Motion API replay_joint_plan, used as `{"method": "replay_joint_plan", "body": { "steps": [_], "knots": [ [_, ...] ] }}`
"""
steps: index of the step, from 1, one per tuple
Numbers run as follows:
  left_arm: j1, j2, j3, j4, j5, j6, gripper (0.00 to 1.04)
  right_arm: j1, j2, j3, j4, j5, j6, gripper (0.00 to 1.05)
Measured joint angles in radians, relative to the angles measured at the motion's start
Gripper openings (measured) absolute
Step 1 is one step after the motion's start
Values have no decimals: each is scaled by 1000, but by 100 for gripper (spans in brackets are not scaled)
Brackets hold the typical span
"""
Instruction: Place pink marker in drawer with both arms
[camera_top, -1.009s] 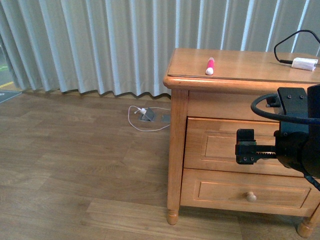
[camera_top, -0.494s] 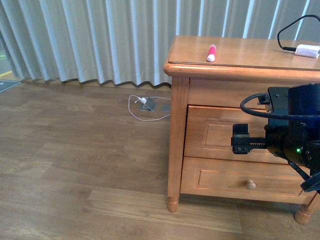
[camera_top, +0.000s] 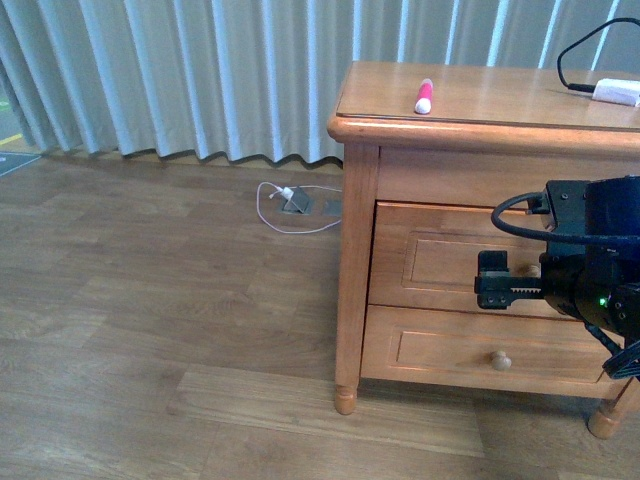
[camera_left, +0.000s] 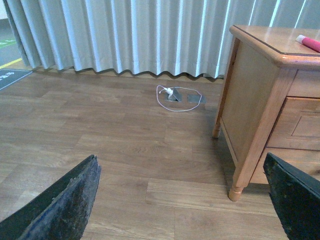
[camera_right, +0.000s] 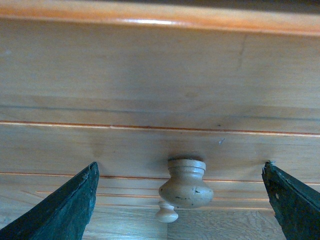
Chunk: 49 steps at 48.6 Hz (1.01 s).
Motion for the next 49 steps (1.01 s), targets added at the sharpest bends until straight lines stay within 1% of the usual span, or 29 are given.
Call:
{"method": "replay_joint_plan", "body": {
  "steps": [14, 16, 19, 28, 30, 31, 33, 44, 49],
  "knots": [
    [0, 0, 0, 0, 0, 0, 99, -5, 19, 12, -4, 9, 0, 96],
    [0, 0, 0, 0, 0, 0, 99, -5, 19, 12, -3, 14, 1, 94],
    [0, 0, 0, 0, 0, 0, 99, -7, 19, 12, 1, 19, 0, 82],
    [0, 0, 0, 0, 0, 0, 99, -10, 20, 12, 4, 17, -1, 41],
    [0, 0, 0, 0, 0, 0, 99, -11, 21, 12, 4, 16, -1, 34],
    [0, 0, 0, 0, 0, 0, 99, -11, 21, 12, 4, 14, -1, 29],
    [0, 0, 0, 0, 0, 0, 99, -11, 21, 12, 3, 13, 0, 24],
    [0, 0, 0, 0, 0, 0, 99, -12, 16, 11, -20, 0, 28, 23],
    [0, 0, 0, 0, 0, 0, 99, -12, -18, -28, -31, -24, 58, 23]
  ]
}}
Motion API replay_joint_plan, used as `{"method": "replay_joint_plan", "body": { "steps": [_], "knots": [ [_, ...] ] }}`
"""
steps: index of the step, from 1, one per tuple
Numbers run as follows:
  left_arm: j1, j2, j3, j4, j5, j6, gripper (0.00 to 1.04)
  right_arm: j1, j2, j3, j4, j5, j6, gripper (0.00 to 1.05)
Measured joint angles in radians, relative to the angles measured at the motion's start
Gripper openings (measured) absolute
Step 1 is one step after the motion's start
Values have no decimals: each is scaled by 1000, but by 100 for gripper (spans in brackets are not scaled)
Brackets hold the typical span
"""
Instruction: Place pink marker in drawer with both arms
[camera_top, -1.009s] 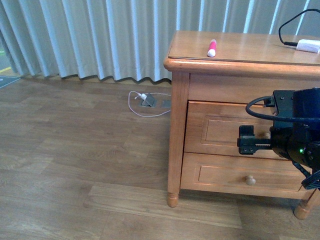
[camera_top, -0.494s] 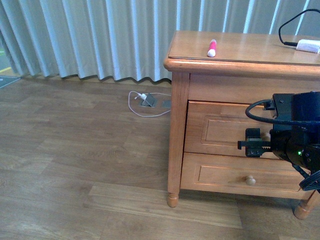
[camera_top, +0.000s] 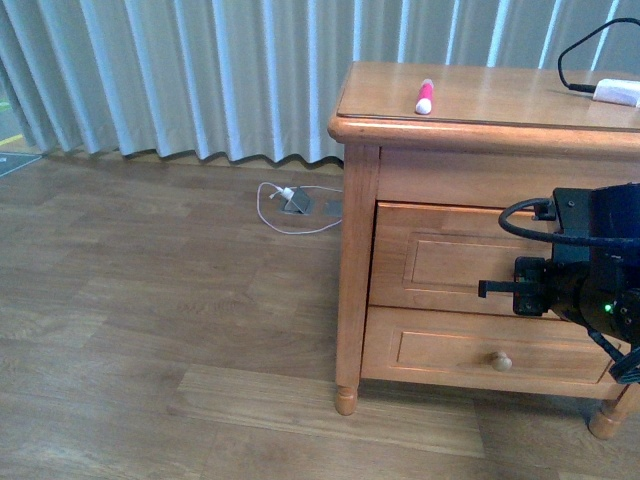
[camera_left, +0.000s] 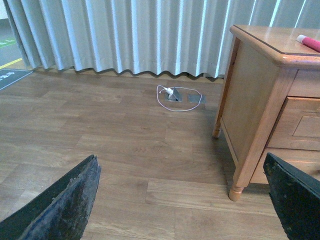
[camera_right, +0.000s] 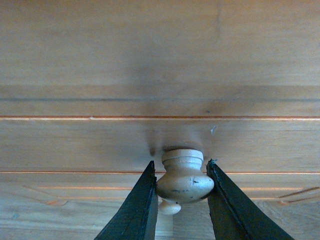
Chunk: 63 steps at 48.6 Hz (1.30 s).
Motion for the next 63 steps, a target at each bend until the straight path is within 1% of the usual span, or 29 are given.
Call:
{"method": "replay_joint_plan", "body": {
  "steps": [8, 16, 26, 27, 28, 32, 35, 36, 41, 43, 44, 47, 52, 54, 60, 63],
  "knots": [
    [0, 0, 0, 0, 0, 0, 99, 6, -89, -138, 15, -24, 22, 23],
    [0, 0, 0, 0, 0, 0, 99, 12, -216, -353, 70, -58, 40, 23],
    [0, 0, 0, 0, 0, 0, 99, 16, -352, -562, 101, -97, 62, 23],
    [0, 0, 0, 0, 0, 0, 99, 21, -424, -666, 133, -118, 64, 34],
    [0, 0, 0, 0, 0, 0, 99, 23, -447, -681, 135, -125, 66, 39],
    [0, 0, 0, 0, 0, 0, 99, 24, -508, -704, 126, -134, 70, 50],
    [0, 0, 0, 0, 0, 0, 99, 23, -584, -727, 89, -150, 75, 61],
    [0, 0, 0, 0, 0, 0, 99, 22, -599, -732, 80, -151, 76, 63],
    [0, 0, 0, 0, 0, 0, 99, 3, -746, -779, -28, -190, 76, 79],
    [0, 0, 0, 0, 0, 0, 99, -15, -824, -799, -94, -216, 74, 86],
    [0, 0, 0, 0, 0, 0, 99, -20, -845, -804, -113, -222, 73, 88],
    [0, 0, 0, 0, 0, 0, 99, -56, -974, -823, -230, -264, 66, 98],
    [0, 0, 0, 0, 0, 0, 99, -158, -1285, -832, -516, -374, 24, 96],
    [0, 0, 0, 0, 0, 0, 99, -216, -1426, -827, -653, -435, 0, 96],
    [0, 0, 0, 0, 0, 0, 99, -333, -1674, -795, -912, -553, -59, 96],
    [0, 0, 0, 0, 0, 0, 99, -383, -1752, -777, -1002, -609, -83, 96]
  ]
}}
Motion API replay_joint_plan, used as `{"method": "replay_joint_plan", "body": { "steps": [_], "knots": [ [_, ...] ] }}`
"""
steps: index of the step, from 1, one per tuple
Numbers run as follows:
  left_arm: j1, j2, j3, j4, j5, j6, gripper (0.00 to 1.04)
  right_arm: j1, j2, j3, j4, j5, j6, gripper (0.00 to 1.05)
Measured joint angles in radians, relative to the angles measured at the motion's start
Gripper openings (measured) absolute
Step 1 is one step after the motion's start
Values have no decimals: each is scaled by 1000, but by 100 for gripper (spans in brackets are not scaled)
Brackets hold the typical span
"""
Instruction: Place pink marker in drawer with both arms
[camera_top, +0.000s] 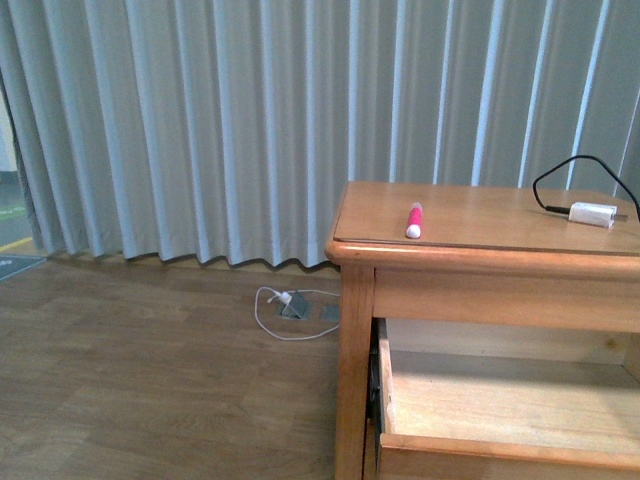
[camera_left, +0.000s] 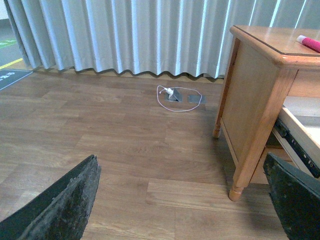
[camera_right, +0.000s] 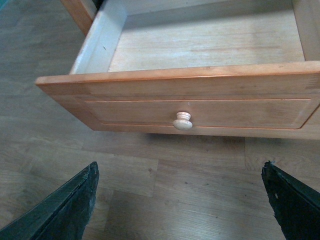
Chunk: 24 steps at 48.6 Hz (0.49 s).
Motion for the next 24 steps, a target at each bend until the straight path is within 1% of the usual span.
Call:
{"method": "replay_joint_plan", "body": {
  "steps": [5, 9, 13, 24],
  "knots": [
    [0, 0, 0, 0, 0, 0, 99, -95, -96, 33, -125, -104, -26, 96],
    [0, 0, 0, 0, 0, 0, 99, -142, -122, 35, -154, -128, -24, 96],
    [0, 0, 0, 0, 0, 0, 99, -155, -126, 35, -153, -129, -18, 96],
    [0, 0, 0, 0, 0, 0, 99, -156, -126, 35, -153, -130, -15, 96]
  ]
}}
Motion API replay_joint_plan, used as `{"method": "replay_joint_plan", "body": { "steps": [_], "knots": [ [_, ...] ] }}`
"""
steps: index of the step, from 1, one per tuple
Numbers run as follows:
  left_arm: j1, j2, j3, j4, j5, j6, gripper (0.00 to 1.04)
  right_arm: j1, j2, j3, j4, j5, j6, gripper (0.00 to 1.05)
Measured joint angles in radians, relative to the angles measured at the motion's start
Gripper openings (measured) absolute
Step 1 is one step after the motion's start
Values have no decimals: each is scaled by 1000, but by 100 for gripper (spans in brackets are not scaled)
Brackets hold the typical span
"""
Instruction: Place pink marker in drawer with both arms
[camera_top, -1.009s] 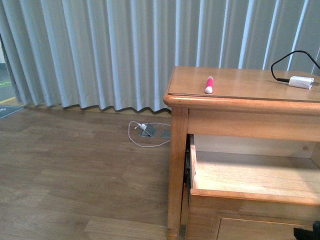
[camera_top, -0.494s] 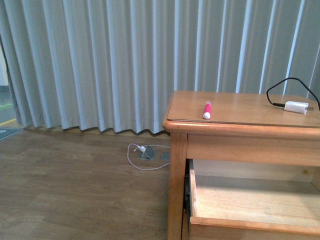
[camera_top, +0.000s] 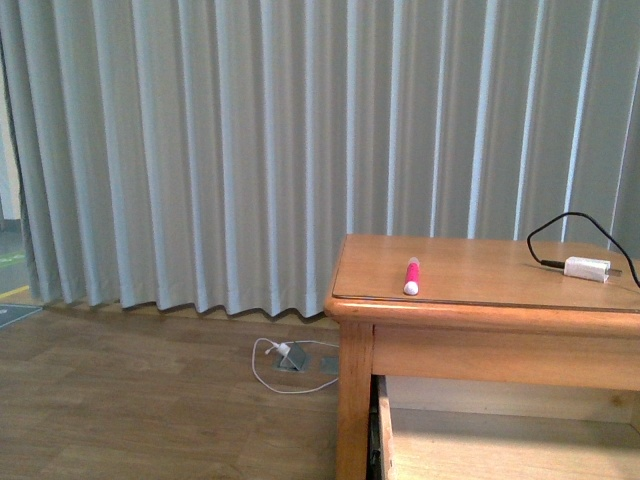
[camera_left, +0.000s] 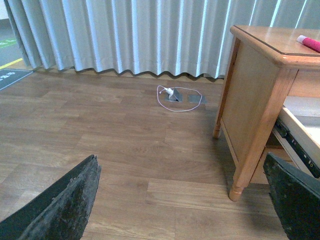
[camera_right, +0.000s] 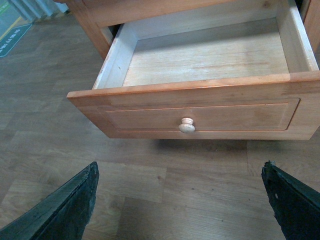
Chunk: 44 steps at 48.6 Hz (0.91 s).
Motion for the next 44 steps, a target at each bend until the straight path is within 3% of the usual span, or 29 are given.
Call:
{"method": "replay_joint_plan", "body": {
  "steps": [5, 10, 13, 19, 30, 44],
  "knots": [
    [-1, 0, 0, -1, -3, 0, 99, 0, 0, 0, 0, 0, 0, 96],
    [-77, 75, 17, -10, -143, 0, 99, 0, 0, 0, 0, 0, 0, 96],
    [-132, 168, 50, 31, -166, 0, 99, 0, 0, 0, 0, 0, 0, 96],
    [-207, 389, 184, 142, -145, 23, 99, 0, 0, 0, 0, -1, 0, 96],
    [-212, 822, 457, 344, -34, 86, 99, 0, 0, 0, 0, -2, 1, 96],
    [-262, 1319, 812, 383, -43, 116, 99, 0, 0, 0, 0, -2, 1, 96]
  ]
}}
